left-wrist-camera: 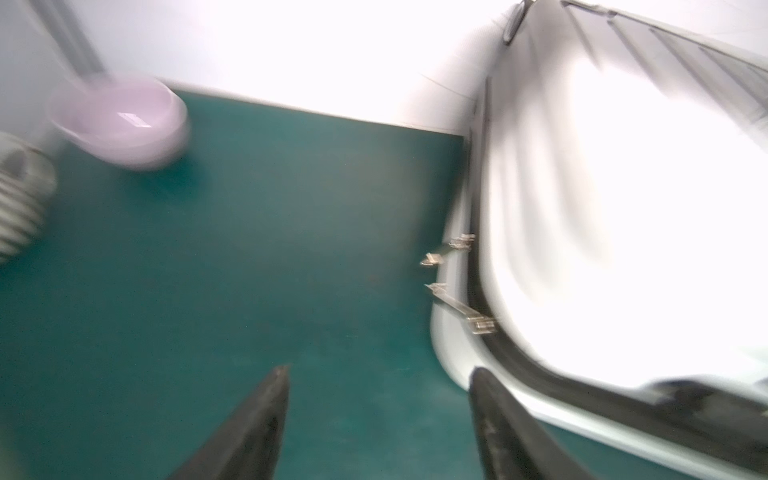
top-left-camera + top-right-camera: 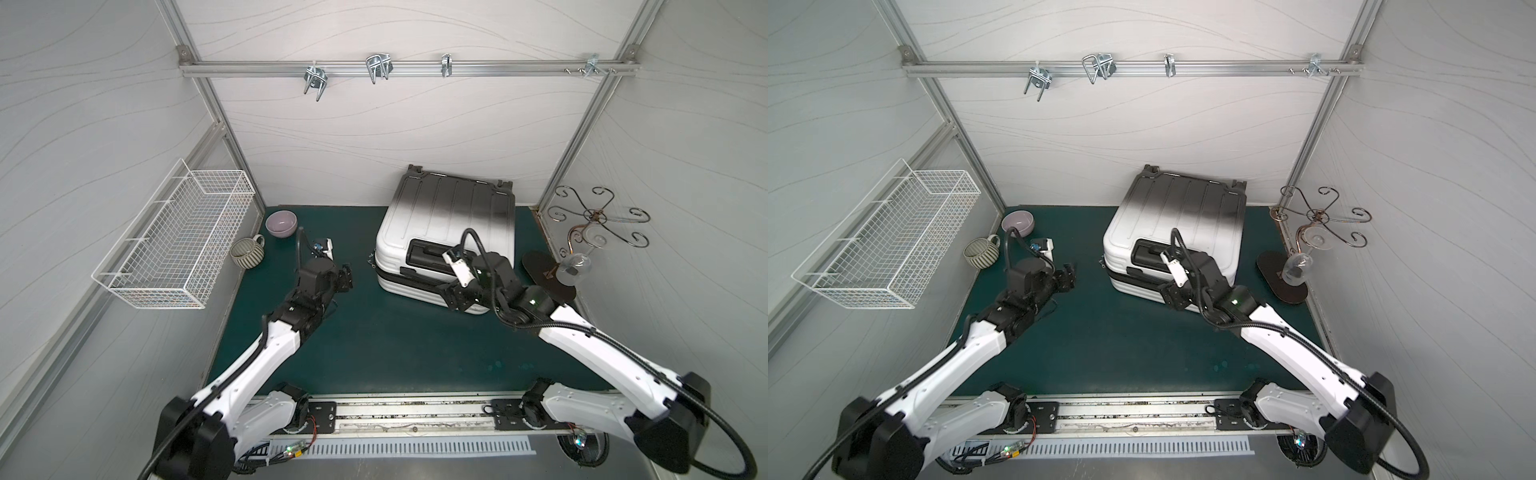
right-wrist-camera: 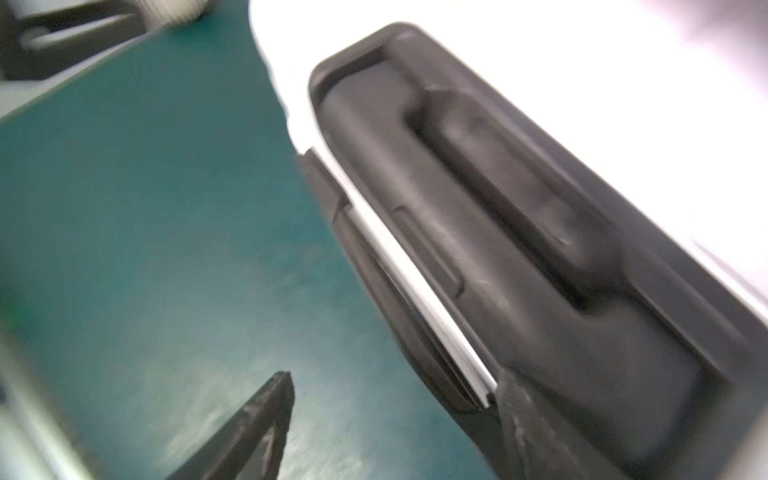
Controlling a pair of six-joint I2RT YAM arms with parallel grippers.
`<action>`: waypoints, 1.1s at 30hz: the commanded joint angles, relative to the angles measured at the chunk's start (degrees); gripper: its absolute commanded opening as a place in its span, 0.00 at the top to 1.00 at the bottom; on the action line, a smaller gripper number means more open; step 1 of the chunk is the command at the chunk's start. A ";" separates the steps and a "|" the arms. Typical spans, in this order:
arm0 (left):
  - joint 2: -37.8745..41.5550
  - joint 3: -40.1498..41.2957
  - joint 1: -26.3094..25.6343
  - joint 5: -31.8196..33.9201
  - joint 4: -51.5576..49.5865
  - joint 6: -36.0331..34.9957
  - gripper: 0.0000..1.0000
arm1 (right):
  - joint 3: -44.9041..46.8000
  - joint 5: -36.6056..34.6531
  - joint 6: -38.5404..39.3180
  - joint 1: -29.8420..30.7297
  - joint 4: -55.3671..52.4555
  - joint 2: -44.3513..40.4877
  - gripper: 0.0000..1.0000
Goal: Close the suitcase zippers
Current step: Adjust the suitcase at the corner of the board, then reset both arms
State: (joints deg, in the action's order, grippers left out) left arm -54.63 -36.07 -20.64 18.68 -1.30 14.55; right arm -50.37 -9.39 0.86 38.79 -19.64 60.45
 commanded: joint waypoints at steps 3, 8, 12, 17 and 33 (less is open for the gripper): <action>2.10 3.59 0.86 27.71 9.68 -11.39 0.20 | 7.44 -19.32 -1.08 -17.16 23.10 1.90 0.14; -7.86 8.12 9.10 25.83 17.43 -8.18 0.18 | 17.03 -23.02 -0.61 -19.78 39.22 7.53 0.12; -8.98 15.75 15.35 15.56 28.60 -8.40 0.14 | 22.92 -19.87 -0.14 -22.40 49.58 13.06 0.07; -18.25 17.62 20.99 0.58 41.64 -8.87 0.13 | 28.22 -14.09 -0.58 -25.72 62.30 19.53 0.02; -32.96 12.55 22.67 -6.32 48.11 -9.09 0.00 | 29.46 -3.50 2.73 -28.60 75.73 30.55 0.01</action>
State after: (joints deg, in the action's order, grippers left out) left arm -88.20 -21.50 2.31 12.82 44.82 6.11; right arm -12.47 -11.92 1.52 14.06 78.74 82.06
